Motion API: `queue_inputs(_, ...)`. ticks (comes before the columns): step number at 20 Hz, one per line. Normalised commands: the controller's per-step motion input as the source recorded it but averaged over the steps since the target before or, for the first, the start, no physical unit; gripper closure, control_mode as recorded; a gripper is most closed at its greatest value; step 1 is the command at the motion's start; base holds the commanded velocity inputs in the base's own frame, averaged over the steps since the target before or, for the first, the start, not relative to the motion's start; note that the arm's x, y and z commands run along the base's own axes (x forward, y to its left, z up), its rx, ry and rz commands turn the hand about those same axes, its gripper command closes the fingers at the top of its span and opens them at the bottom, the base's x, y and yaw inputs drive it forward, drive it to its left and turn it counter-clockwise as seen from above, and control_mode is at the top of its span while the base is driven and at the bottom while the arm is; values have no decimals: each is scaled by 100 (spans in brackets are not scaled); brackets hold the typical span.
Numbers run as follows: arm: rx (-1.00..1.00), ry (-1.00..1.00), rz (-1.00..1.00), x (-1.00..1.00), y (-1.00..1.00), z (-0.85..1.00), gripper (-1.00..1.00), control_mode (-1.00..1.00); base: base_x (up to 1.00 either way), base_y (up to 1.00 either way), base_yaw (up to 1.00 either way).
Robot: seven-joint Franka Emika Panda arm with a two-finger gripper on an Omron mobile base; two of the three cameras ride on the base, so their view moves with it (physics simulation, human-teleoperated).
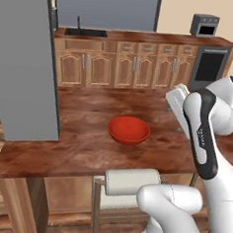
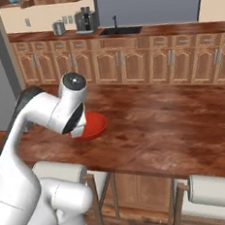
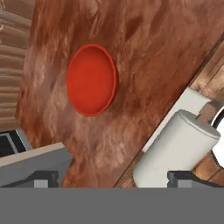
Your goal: Pick up the bowls from the cabinet and place each bowl in front of a stool on the dining counter.
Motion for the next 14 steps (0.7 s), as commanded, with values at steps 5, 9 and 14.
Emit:
queue_inputs(5, 0, 0, -16, -99, -6, 92, -100, -100, 0, 0, 0)
queue_inputs(9, 0, 0, -2, -100, -9, 55, -100, -100, 0, 0, 0)
queue_inputs(14, 0, 0, 9, -96, 0, 33, -100, -100, 0, 0, 0)
